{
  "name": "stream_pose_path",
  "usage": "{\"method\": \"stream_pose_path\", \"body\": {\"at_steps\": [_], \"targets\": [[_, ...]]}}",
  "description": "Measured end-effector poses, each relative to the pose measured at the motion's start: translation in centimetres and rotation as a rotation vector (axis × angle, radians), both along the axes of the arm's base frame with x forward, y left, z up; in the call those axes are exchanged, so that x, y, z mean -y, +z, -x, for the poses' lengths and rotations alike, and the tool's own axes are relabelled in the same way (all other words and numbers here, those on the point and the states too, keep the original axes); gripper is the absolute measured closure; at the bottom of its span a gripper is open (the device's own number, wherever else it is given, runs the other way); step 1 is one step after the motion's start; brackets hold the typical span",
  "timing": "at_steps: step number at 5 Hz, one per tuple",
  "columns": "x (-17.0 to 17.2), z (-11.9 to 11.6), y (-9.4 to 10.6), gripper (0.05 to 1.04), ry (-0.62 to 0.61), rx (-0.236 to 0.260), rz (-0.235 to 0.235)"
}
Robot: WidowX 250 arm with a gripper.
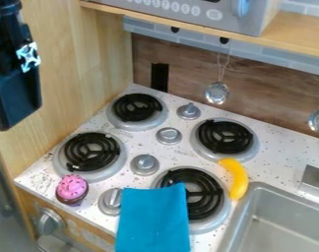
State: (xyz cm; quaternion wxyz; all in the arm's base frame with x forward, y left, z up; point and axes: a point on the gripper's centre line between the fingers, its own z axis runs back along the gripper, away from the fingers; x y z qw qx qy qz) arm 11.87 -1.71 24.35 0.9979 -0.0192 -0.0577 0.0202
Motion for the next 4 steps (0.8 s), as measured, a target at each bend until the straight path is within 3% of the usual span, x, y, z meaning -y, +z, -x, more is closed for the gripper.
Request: {"method": "stream_pose_path", "body": {"at_steps": [1, 2, 3, 4], "targets": [[-0.1, -0.1, -0.4, 0.087, -0.021, -0.001, -0.003], [-4.6, -1.9, -4.4, 0.087, -0.157, 0.013, -0.091], [-7.2, -4.5, -9.5, 0.087, -0.13, 0.002, -0.105], [-9.3, -6.8, -13.9, 0.087, -0.083, 0.036, -0.1]]}}
